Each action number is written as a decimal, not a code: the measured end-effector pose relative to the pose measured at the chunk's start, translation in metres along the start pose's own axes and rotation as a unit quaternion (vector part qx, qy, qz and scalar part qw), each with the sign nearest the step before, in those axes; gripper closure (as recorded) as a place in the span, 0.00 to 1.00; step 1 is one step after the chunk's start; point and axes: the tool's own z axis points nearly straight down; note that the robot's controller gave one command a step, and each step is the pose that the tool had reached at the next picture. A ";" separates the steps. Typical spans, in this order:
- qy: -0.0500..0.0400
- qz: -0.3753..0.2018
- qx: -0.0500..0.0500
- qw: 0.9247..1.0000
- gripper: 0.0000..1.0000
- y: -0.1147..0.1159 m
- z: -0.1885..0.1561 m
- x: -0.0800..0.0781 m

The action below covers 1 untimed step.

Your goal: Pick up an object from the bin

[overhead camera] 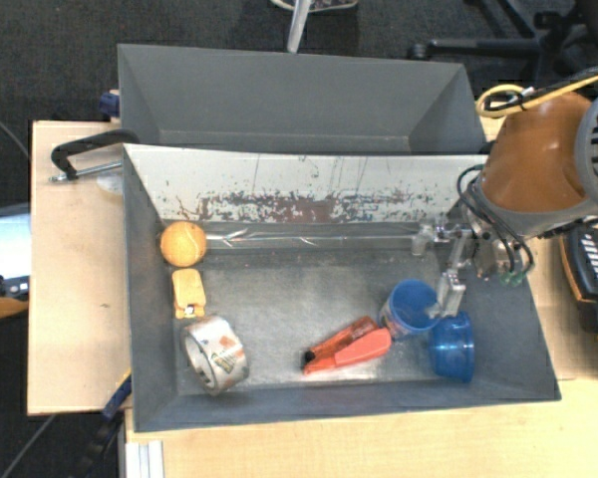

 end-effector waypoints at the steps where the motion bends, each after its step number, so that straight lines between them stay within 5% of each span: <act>1: -0.004 -0.001 0.001 1.000 0.00 0.000 -0.005 -0.002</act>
Offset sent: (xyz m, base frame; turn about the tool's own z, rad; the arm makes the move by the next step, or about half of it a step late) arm -0.0278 0.0365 -0.0617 0.1687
